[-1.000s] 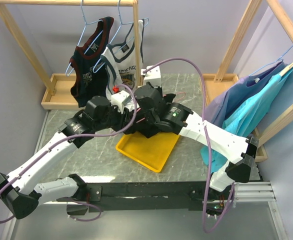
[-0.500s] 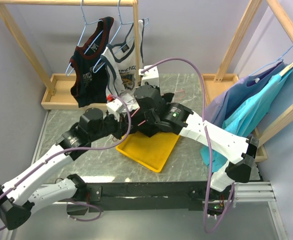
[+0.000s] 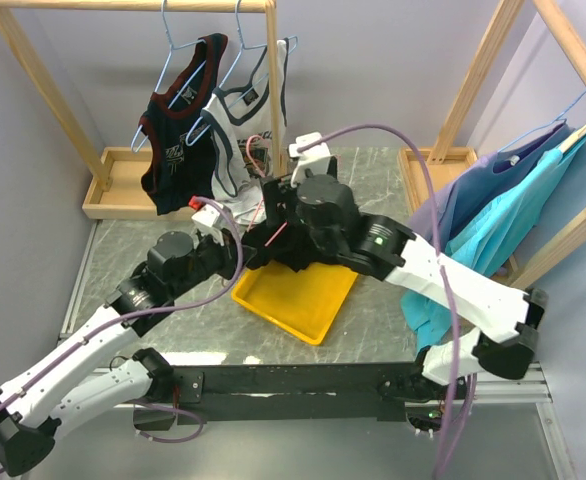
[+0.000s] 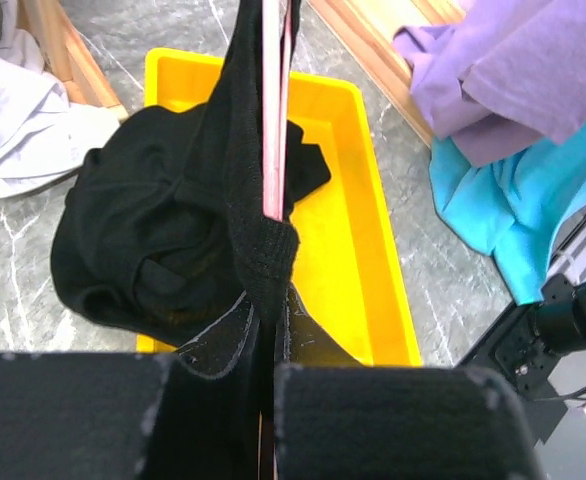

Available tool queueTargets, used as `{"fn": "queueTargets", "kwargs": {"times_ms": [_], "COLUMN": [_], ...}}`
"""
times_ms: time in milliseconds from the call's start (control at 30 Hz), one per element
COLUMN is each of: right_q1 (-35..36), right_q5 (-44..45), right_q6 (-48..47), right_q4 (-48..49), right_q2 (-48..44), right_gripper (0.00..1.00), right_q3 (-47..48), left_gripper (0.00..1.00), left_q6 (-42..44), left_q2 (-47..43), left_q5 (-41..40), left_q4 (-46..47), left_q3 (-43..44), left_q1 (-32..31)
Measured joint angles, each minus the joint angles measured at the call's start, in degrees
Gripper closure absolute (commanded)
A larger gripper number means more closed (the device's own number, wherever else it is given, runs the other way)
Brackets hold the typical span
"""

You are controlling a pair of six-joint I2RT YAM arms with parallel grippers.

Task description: Place the tank top on the hanger

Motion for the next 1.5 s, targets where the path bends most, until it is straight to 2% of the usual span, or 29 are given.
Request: {"fn": "queueTargets", "kwargs": {"times_ms": [200, 333, 400, 667, 833, 1200, 1500], "right_q1": [0.0, 0.0, 0.0, -0.02, -0.02, -0.07, -0.31], "right_q5": [-4.0, -2.8, -1.57, 2.34, 3.32, 3.48, 1.97], "right_q6": [0.63, 1.7, 2.14, 3.21, 3.43, 3.69, 4.15], "right_q4": [2.47, 3.39, 3.39, 3.39, 3.39, 3.39, 3.41], "right_q2": [-7.23, -10.75, -11.78, -12.48, -12.28, -10.05, -7.87], "right_gripper": [0.02, 0.02, 0.02, 0.01, 0.01, 0.0, 0.0], "right_q3": [-4.31, -6.1, -6.36, -6.36, -6.34, -6.32, -6.32], "left_gripper": [0.99, 0.99, 0.99, 0.99, 0.99, 0.99, 0.99], "left_q6": [-0.5, 0.46, 1.53, 6.4, 7.76, 8.2, 3.96], "left_q2": [-4.2, -4.85, -4.35, 2.71, 3.02, -0.09, -6.05], "left_q5": [-1.92, -4.11, -5.57, -14.45, -18.38, -24.28, -35.89], "left_q4": [-2.97, -9.7, -14.16, -28.33, -33.99, -43.89, -54.45], "left_q3": [0.74, 7.23, 13.31, 48.15, 59.17, 64.11, 62.86], "left_q1": [0.0, 0.0, 0.0, 0.04, 0.04, 0.04, 0.04]}}
